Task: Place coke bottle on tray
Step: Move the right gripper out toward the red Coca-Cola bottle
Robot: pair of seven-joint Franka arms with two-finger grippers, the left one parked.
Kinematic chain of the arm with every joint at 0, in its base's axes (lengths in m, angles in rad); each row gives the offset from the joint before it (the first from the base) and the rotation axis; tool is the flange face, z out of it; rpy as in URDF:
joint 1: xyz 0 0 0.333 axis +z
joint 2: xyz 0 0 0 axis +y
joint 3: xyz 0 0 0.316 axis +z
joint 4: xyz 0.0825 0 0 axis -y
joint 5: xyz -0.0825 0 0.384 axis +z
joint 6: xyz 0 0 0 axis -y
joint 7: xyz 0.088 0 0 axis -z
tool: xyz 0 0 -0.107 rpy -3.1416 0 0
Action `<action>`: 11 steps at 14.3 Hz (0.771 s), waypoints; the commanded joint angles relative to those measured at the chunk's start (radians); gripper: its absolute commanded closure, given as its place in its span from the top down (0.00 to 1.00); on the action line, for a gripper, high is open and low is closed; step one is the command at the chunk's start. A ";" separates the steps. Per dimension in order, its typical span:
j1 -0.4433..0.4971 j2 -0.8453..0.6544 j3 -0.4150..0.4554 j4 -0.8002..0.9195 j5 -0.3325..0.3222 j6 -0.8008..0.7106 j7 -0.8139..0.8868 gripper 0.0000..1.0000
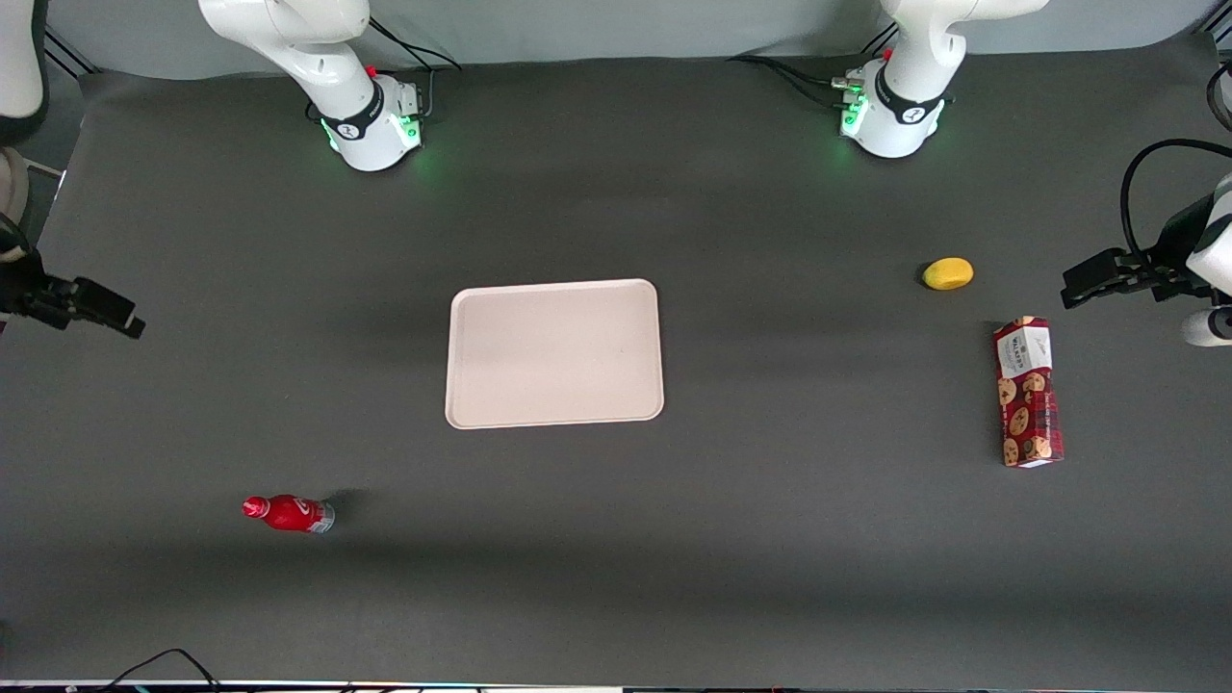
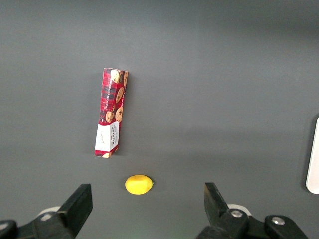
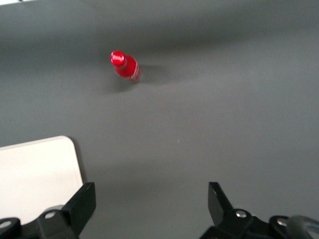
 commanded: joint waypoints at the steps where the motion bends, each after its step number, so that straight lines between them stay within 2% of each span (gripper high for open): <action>1: 0.012 0.087 0.011 0.047 0.001 0.043 -0.048 1.00; 3: 0.011 0.142 0.011 0.044 0.015 0.112 -0.134 1.00; 5: 0.006 0.203 0.009 0.042 0.088 0.186 -0.165 1.00; 11: 0.041 0.355 0.012 0.048 0.085 0.390 -0.215 1.00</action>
